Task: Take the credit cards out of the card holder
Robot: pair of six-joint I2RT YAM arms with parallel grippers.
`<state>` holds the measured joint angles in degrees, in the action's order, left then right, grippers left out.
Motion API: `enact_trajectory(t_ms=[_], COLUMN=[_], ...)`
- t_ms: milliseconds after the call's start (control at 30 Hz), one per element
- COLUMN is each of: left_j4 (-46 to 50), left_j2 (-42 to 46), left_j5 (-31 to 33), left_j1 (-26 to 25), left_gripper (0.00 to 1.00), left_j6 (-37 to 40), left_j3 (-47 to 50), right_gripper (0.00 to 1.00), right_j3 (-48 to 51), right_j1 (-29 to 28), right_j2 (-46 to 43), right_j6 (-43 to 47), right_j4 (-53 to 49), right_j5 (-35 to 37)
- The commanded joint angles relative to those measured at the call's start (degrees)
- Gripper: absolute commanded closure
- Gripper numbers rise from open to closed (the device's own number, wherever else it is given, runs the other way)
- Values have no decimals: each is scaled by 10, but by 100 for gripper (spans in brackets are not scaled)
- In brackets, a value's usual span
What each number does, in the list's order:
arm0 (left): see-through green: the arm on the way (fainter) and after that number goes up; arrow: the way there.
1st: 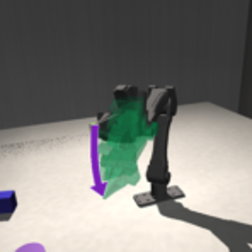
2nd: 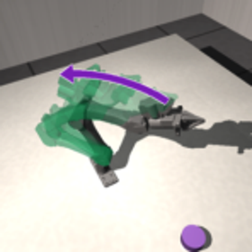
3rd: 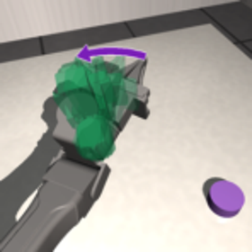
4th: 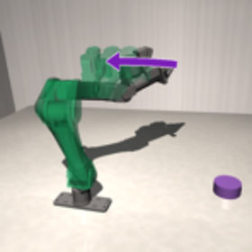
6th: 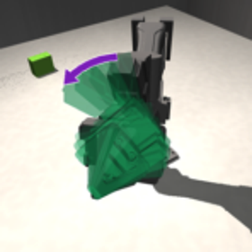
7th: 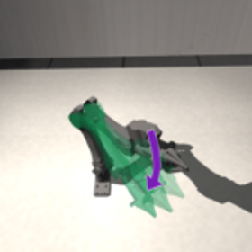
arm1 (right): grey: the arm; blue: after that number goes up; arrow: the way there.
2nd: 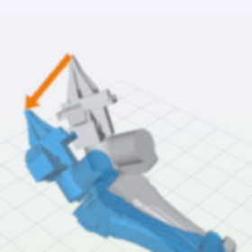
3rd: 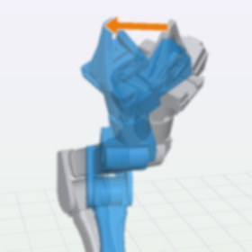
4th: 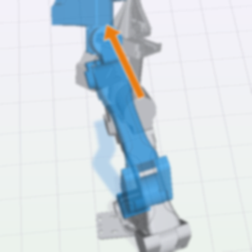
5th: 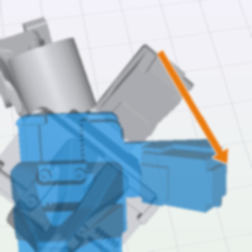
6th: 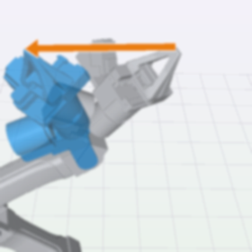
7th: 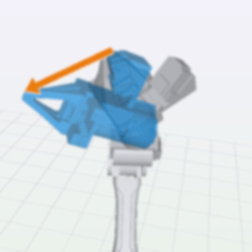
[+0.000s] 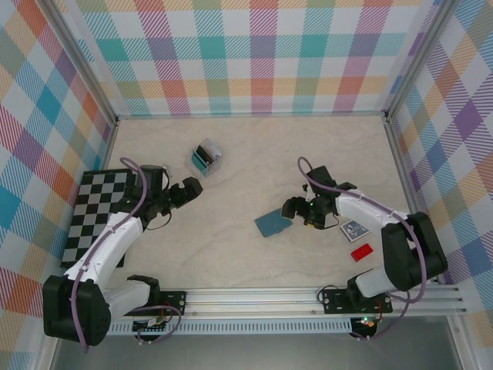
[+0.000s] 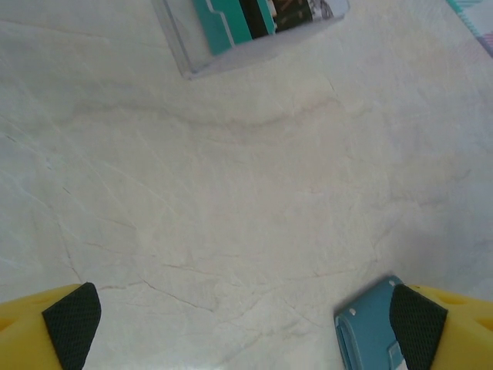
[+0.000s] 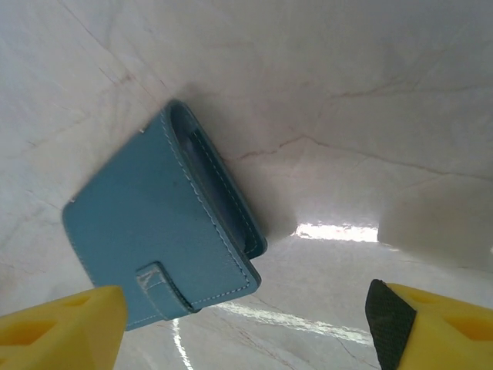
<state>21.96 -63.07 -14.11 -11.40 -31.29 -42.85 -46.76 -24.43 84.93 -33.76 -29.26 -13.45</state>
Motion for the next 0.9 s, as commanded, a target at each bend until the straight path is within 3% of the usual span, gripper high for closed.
enact_trajectory(t_ms=[0, 300, 567, 867], left_j4=[-20, -53, -121, -106], left_j2=[-11, -69, -146, -236], left_j5=[-7, 18, -11, -76], left_j1=[-23, -104, -157, -169], left_gripper=[2, 7, 18, 29], left_j6=[-20, -50, -84, -58], left_j3=[8, 12, 11, -33], right_gripper=[21, 33, 38, 38], right_j3=[-37, -122, -208, -162], right_j1=[-24, -96, -118, -114], right_j2=[31, 130, 203, 137], right_j6=[-19, -24, -16, -47], right_j4=[0, 12, 80, 77], right_j5=[10, -3, -55, 2])
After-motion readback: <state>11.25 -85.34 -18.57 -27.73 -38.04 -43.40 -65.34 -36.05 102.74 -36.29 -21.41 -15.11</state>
